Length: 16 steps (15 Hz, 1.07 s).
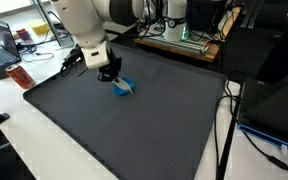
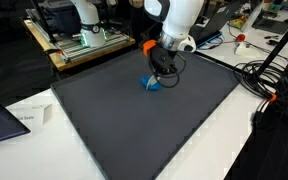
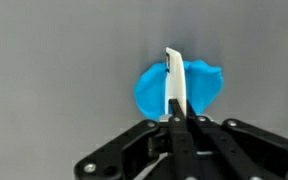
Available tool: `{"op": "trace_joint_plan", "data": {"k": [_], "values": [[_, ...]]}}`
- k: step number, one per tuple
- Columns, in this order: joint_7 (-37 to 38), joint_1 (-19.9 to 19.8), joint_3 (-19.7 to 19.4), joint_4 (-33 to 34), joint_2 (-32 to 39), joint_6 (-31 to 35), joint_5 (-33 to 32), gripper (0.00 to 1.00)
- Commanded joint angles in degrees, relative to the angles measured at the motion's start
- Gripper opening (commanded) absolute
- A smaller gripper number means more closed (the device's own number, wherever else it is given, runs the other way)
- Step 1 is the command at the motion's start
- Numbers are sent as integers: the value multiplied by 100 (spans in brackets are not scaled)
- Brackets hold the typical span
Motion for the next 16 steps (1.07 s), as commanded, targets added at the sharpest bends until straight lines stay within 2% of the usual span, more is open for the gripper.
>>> {"op": "trace_joint_plan", "data": {"k": [1, 3, 16], "values": [[15, -10, 25, 33, 218, 140, -74, 1], [17, -33, 39, 16, 42, 5, -25, 4], [110, 2, 12, 73, 303, 12, -55, 1]]}}
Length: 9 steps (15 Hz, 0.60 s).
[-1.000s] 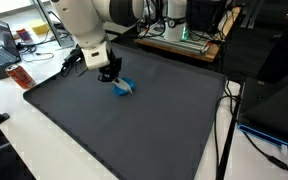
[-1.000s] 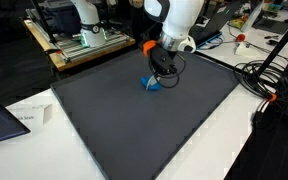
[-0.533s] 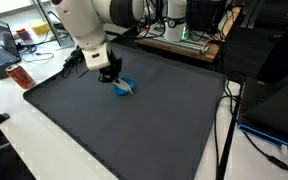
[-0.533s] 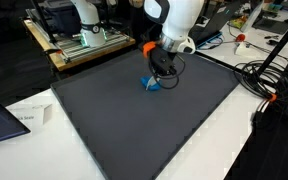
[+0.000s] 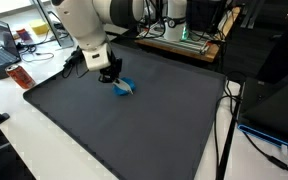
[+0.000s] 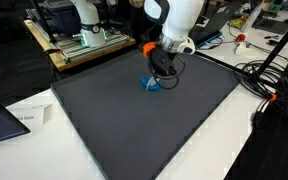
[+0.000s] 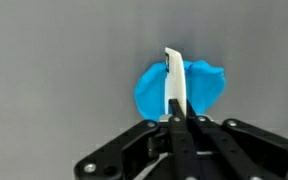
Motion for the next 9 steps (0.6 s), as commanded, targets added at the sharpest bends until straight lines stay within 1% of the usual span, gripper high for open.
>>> {"op": "trace_joint_plan", "data": {"k": [1, 6, 9], "values": [[123, 12, 3, 66, 264, 2, -69, 1], [158, -3, -7, 113, 468, 29, -64, 1], [359, 22, -82, 122, 470, 28, -151, 1]]}}
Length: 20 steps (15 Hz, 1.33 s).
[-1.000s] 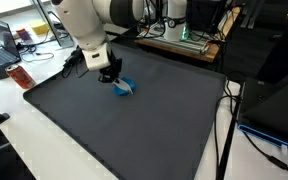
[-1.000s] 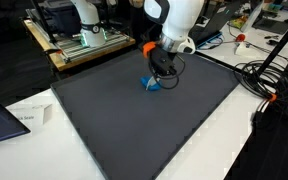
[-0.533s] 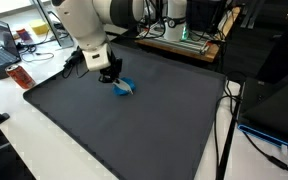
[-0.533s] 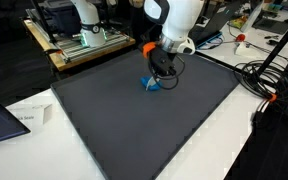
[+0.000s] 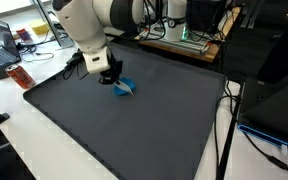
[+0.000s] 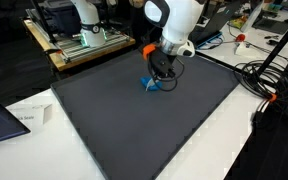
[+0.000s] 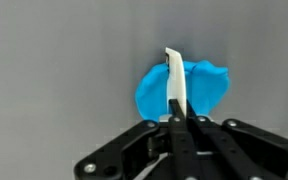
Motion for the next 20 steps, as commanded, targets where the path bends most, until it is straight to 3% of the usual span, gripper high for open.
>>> {"op": "trace_joint_plan", "data": {"k": [1, 20], "values": [[279, 26, -99, 41, 331, 49, -173, 1], [1467, -343, -142, -287, 0, 799, 4, 1]]}}
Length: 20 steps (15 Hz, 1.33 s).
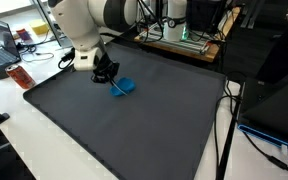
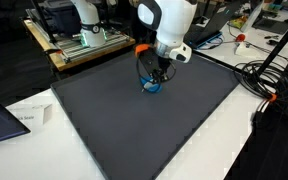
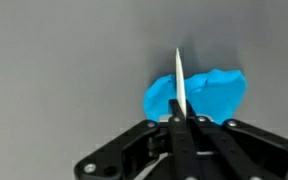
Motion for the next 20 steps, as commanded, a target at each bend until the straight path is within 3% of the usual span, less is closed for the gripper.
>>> {"op": "trace_joint_plan", "data": {"k": [1, 20], "values": [[119, -170, -100, -211, -14, 400, -41, 1], [-519, -780, 40, -948, -1081, 202, 461, 1]]}}
